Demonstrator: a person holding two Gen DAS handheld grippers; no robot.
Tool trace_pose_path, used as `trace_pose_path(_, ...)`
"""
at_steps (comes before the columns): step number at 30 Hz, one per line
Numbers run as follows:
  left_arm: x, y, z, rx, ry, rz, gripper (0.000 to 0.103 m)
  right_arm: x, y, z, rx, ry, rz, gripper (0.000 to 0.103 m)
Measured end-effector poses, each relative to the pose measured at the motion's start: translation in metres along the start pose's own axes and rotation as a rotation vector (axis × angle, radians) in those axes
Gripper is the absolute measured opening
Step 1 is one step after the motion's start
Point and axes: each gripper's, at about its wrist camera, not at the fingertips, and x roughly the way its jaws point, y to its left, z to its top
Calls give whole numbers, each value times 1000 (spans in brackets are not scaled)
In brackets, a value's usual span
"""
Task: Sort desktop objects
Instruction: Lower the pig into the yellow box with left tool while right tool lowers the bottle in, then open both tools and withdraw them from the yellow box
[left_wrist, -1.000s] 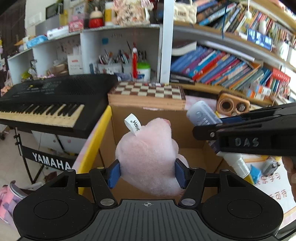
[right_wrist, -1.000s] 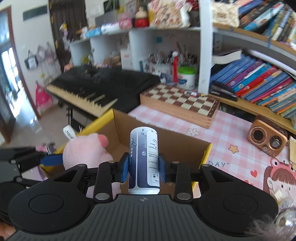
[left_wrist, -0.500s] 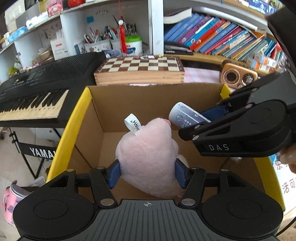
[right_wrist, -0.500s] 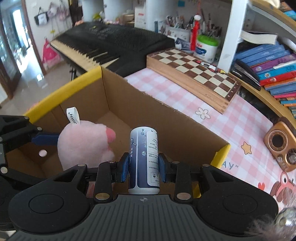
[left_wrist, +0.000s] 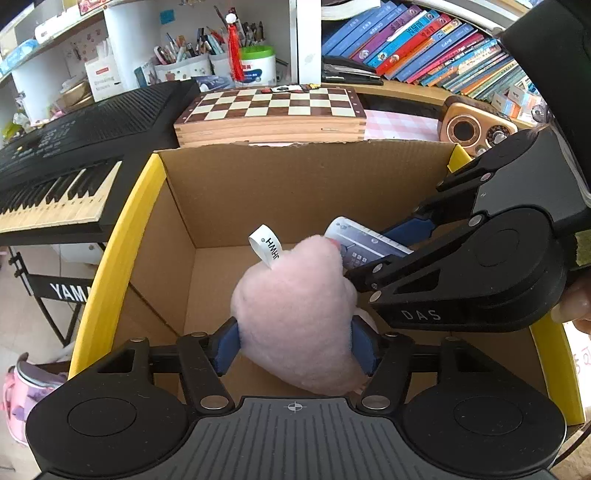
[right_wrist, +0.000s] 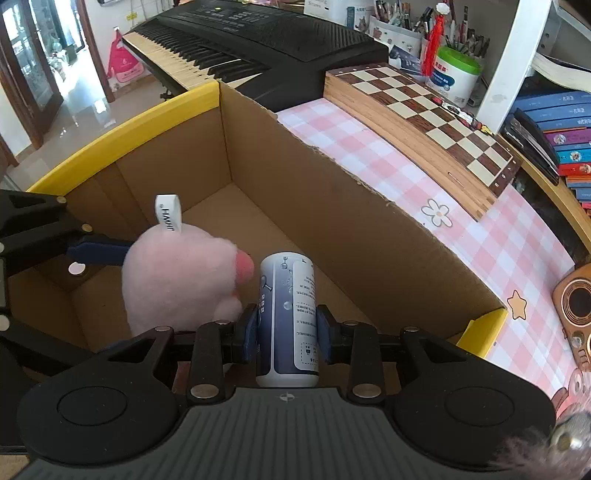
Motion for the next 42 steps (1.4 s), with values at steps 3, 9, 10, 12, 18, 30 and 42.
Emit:
trace_pose_path(3,0,-1,0,2,-1,-1,67,0,0,0,3,0,2,30)
trace_pose_path(9,-7,-3,0,28,-24,10,72,-6,-2,-2,17,-42,-18,31)
trace_pose_path(10,-10,-2,0,25,-34,10,72,-9,-2,-3,17,-55,-29,31)
trace_pose_path(12,-20,-2,0,20,-63,8,73,-17,-3,-5,18,-90,-45,31)
trace_pose_path(18,-54,-3,1,8,-177,17,84,-64,-14,-16,136,-242,-89,36)
trace_pose_path(30,-122,-1,-26,-83,-386,60,92,-145,-15,-58,353,-468,-221,37)
trace_pose_path(42,-159,3,-74,-164,-463,40,93,-180,30,-123,488,-525,-343,46)
